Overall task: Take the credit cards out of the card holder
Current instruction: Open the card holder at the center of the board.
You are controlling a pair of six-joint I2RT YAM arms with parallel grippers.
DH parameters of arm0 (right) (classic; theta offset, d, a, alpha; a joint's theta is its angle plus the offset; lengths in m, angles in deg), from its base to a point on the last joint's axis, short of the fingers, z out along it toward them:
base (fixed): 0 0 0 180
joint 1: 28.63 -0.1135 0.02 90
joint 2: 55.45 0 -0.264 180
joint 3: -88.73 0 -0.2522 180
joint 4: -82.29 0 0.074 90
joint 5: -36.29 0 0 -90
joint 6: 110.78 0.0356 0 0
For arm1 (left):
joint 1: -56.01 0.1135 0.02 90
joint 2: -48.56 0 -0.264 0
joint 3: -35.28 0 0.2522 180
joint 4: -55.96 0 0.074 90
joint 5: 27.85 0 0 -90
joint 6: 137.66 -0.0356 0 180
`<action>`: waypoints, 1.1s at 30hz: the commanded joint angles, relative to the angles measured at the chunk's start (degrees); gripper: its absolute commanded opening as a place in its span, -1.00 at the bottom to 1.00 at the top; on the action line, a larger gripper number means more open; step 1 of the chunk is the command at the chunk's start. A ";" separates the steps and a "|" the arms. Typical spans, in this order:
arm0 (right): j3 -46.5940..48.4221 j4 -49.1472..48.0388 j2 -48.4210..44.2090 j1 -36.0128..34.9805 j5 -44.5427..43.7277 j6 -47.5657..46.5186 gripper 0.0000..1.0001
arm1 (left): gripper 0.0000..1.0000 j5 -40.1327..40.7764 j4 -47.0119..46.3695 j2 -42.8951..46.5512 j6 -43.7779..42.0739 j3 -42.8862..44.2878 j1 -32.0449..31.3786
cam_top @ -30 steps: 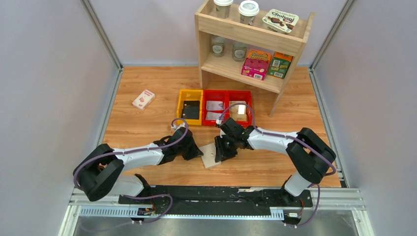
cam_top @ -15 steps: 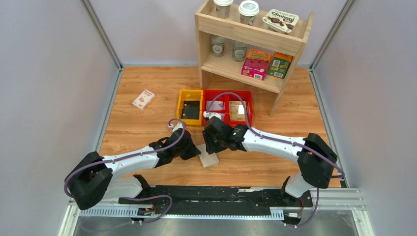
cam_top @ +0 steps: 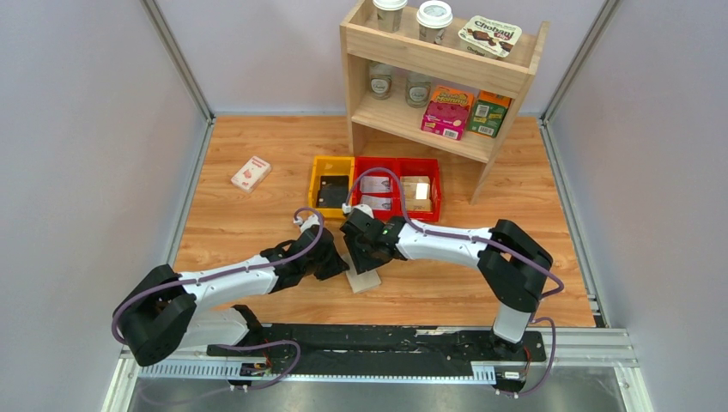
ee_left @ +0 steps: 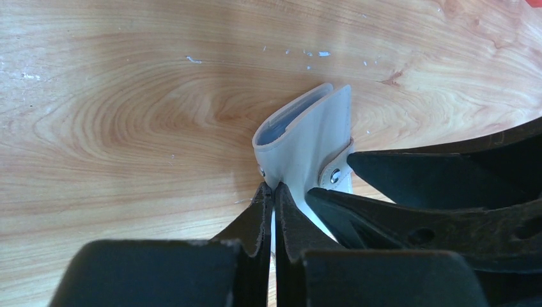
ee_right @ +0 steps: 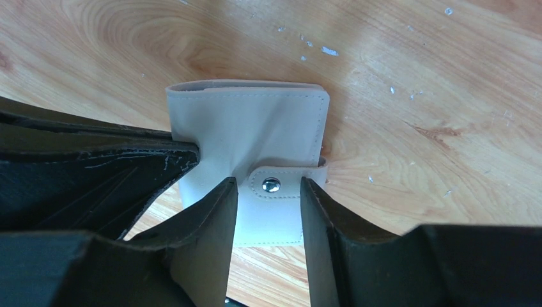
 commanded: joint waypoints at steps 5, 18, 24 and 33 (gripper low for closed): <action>4.39 4.97 4.39 -0.97 -1.62 -0.88 -0.17 | -1.00 1.51 0.46 1.38 -1.73 1.43 -0.29; -5.97 -3.01 -5.61 4.92 3.46 1.93 -1.00 | -1.00 5.11 5.38 4.72 -3.58 1.69 -0.29; -11.86 -8.64 -9.49 8.61 9.26 3.78 -1.00 | -1.00 5.11 7.22 2.53 -5.51 3.27 -0.20; -11.79 -6.36 -9.32 10.55 4.08 5.80 0.20 | -1.00 3.88 8.37 -0.20 -9.37 6.61 -0.11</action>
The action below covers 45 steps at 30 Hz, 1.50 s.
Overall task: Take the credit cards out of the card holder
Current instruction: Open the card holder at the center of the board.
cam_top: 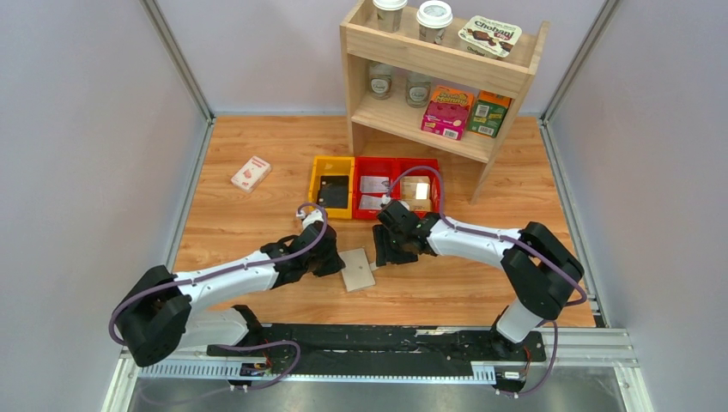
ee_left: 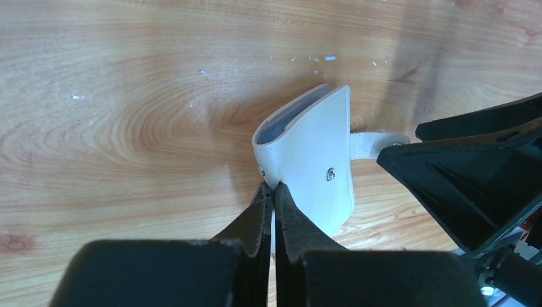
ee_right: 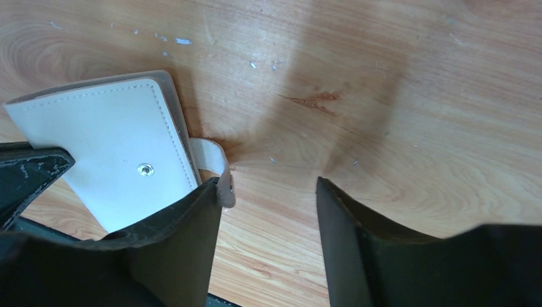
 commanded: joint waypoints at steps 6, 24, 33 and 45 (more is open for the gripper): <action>3.04 -2.42 0.72 0.10 -1.37 -0.80 0.17 | -1.00 -0.16 1.44 -2.17 -5.01 4.10 0.20; -7.76 -16.83 -6.12 4.58 13.74 3.76 -1.00 | 0.39 5.98 15.58 -5.16 -13.36 15.61 0.72; -1.00 -10.42 -15.71 4.41 13.65 1.39 -1.00 | 0.49 1.17 12.44 -0.42 -10.20 15.62 0.72; 3.40 -5.24 -13.42 0.63 5.41 2.18 -1.00 | 0.54 3.53 13.04 10.13 -5.37 9.82 1.08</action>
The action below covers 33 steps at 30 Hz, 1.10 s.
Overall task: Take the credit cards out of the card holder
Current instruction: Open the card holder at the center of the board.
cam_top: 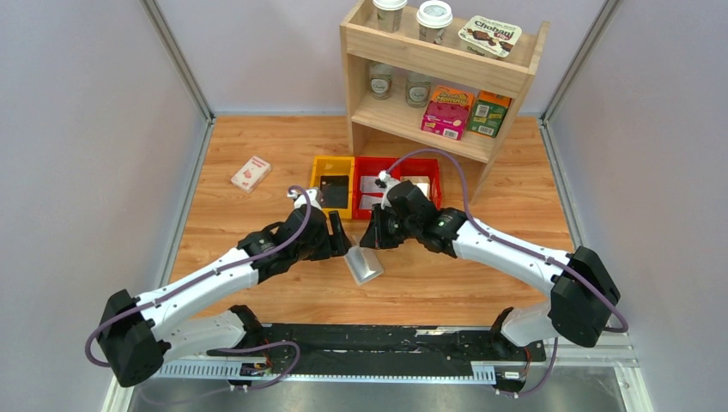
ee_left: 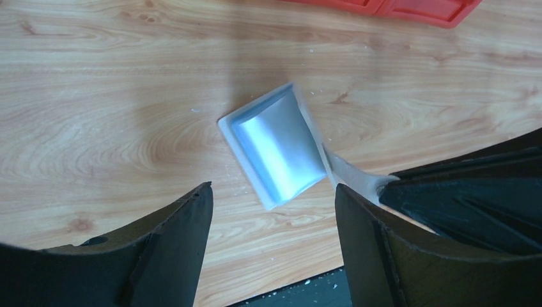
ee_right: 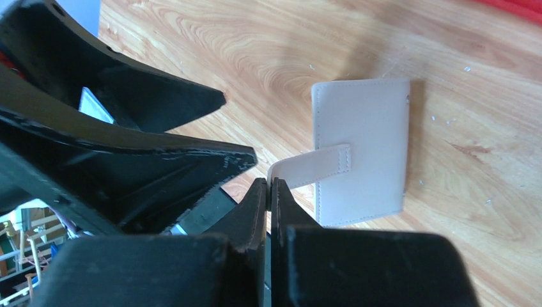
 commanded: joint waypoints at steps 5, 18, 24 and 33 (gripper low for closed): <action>-5.08 6.34 -2.22 6.31 -8.36 2.15 -1.00 | 0.49 -2.18 -1.87 -0.48 1.52 -1.64 0.31; -13.35 11.80 1.65 12.03 -7.84 -1.98 -0.95 | 0.45 -9.92 -8.72 -11.81 1.34 0.91 0.31; -13.79 11.27 1.56 12.03 -7.13 -2.68 -0.95 | 0.45 -9.84 -9.60 -17.08 -0.41 4.33 0.40; -14.32 10.39 1.12 12.03 -6.17 -3.12 -0.93 | 0.46 -12.47 -11.27 -26.13 -5.95 9.53 2.50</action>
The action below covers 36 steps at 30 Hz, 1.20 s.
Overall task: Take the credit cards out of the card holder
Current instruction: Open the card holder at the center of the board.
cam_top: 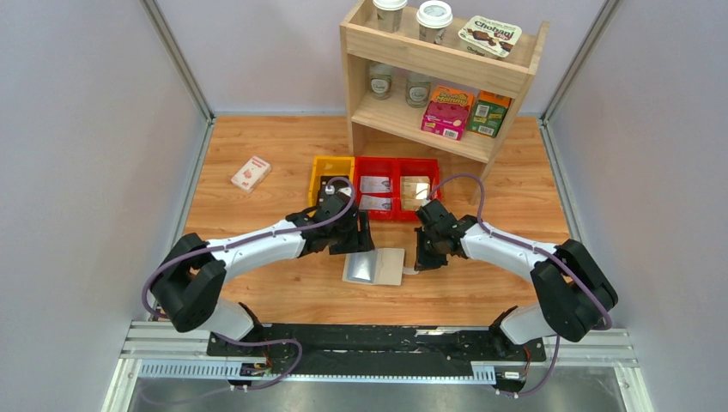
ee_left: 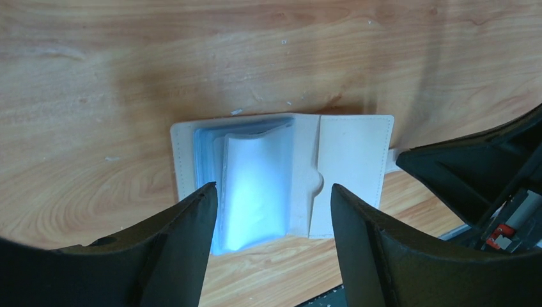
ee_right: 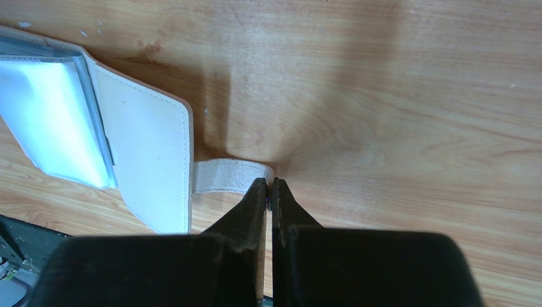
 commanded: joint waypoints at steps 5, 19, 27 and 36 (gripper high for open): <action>-0.38 -1.80 -0.87 0.12 1.18 -1.14 -0.93 | 0.46 -5.43 -5.08 -6.09 -6.05 4.22 2.23; -0.29 -2.77 0.27 0.12 1.97 -1.49 -0.92 | 0.44 -16.41 -10.25 -7.77 -4.04 3.61 2.14; -1.78 -6.02 -3.06 0.12 2.67 -1.05 -0.74 | 0.41 -23.71 -18.78 -7.33 1.85 2.55 -0.32; -6.26 -8.39 -19.13 0.12 -4.53 1.06 -0.10 | 0.39 -25.82 -21.34 -15.93 5.37 5.89 -2.87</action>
